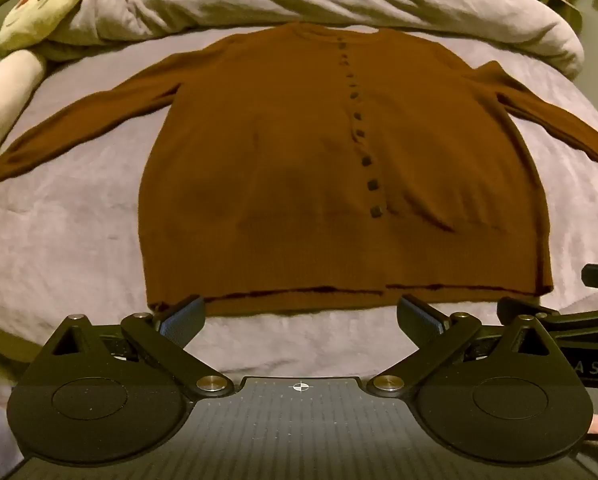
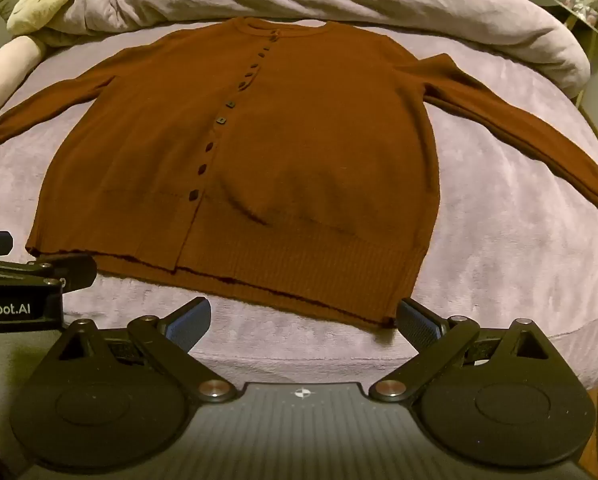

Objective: Fold small clothes

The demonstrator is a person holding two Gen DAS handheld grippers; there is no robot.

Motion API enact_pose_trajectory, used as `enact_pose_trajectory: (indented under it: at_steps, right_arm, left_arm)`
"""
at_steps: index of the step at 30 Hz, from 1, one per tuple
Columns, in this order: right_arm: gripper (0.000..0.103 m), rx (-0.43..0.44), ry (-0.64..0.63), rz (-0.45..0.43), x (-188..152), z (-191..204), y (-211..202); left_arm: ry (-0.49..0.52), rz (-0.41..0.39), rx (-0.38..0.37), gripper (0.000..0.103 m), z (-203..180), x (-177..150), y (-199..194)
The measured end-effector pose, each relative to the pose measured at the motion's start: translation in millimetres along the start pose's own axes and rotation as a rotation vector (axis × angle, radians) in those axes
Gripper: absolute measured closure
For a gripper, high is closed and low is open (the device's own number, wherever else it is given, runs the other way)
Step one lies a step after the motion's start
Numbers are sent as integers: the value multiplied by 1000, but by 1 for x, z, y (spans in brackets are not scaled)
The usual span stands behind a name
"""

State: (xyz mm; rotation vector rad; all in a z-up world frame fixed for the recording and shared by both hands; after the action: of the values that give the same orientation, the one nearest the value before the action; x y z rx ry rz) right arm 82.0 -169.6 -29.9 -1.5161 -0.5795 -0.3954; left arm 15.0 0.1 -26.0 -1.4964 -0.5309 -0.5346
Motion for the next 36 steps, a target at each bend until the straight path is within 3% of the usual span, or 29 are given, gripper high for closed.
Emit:
enact_pose_trajectory:
  at_steps: [36]
  right_arm:
    - [4, 10, 19, -5, 4, -8, -1]
  left_arm:
    - [-2, 11, -14, 0, -5, -2, -2]
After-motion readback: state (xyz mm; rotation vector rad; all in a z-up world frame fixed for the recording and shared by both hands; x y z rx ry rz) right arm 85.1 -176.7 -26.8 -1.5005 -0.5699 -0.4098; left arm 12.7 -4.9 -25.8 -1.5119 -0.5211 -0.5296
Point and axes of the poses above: each gripper's, at about its wrist camera, not at the fingertips, and y roughly the way its jaws point, z to its left, x to its top, the point moved 3 cm from there along y, roughly the way its jaws point, and after that the axes turned 9 degrees about -z, right-handed, at the moved point
